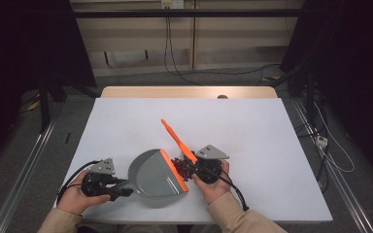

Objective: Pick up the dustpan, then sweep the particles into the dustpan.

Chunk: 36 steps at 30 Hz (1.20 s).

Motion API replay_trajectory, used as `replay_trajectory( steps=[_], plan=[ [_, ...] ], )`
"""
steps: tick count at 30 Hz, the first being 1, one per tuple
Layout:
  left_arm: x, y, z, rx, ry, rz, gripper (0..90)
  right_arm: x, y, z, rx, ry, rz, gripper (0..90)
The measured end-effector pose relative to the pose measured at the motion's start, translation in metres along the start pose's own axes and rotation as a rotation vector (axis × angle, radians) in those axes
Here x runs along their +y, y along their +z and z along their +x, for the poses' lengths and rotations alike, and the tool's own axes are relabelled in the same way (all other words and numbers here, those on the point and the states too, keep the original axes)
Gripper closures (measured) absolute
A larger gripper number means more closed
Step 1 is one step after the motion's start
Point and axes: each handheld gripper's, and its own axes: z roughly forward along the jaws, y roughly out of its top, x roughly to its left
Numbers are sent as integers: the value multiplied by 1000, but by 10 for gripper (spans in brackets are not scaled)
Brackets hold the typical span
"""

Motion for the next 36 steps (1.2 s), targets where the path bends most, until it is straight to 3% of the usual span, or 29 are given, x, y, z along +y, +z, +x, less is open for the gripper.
replay_trajectory(
  steps=[17,24,27,36],
  plan=[
    [2,4,-1,-24,-3,3,626,-1,2,13,10,16,-11,690],
    [4,6,-3,-12,0,15,625,-2,3,19,24,41,-21,689],
    [4,7,-2,-26,2,14,625,-3,3,22,30,47,-22,689],
    [4,11,-3,-27,3,26,625,-4,3,31,53,104,-45,688]
  ],
)
